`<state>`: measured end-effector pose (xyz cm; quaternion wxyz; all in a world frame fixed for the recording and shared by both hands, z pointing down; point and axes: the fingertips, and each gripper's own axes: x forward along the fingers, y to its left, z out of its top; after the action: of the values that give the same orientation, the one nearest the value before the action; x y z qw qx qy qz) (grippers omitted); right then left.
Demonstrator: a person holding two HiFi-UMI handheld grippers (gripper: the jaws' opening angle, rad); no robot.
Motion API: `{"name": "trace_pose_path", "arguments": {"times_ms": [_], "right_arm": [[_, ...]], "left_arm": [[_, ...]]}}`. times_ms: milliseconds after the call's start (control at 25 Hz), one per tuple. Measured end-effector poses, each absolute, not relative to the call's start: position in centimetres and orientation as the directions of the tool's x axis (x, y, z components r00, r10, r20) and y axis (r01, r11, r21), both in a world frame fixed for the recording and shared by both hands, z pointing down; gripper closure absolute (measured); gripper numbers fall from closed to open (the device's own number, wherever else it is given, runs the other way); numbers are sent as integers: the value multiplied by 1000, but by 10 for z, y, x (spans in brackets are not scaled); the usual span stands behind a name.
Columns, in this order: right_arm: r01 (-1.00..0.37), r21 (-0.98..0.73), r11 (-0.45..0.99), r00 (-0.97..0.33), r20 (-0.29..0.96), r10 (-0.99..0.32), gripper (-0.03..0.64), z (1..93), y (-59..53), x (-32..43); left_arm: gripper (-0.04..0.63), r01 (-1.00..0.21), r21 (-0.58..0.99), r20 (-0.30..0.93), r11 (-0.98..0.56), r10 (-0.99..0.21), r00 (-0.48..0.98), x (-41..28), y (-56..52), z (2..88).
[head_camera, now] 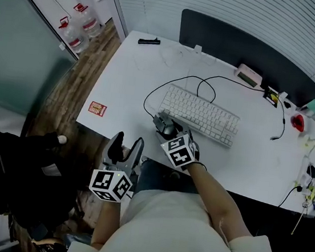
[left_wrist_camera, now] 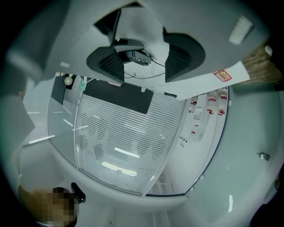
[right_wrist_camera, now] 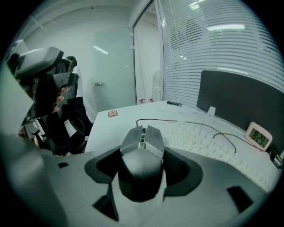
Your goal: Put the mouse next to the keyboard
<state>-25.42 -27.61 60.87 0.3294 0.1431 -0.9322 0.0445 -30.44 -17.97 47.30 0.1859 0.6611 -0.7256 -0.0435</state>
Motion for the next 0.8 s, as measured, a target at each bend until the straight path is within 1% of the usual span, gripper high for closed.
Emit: {"name": "trace_pose_path", "arguments": {"times_ms": [200, 360, 560, 800], "right_arm": [[-330, 39, 943, -762, 578, -291, 322, 579, -296, -254], [-403, 38, 914, -753, 555, -355, 322, 566, -319, -237], [-519, 31, 854, -718, 526, -455, 324, 549, -350, -199], [-646, 51, 762, -636, 517, -573, 324, 544, -385, -134]], "left_arm": [[304, -947, 307, 206, 94, -978, -30, -301, -186, 472], [304, -951, 302, 198, 63, -980, -2, -294, -197, 470], [304, -953, 302, 196, 13, -979, 48, -279, -214, 471], [304, -951, 302, 196, -72, -971, 136, -250, -238, 473]]}}
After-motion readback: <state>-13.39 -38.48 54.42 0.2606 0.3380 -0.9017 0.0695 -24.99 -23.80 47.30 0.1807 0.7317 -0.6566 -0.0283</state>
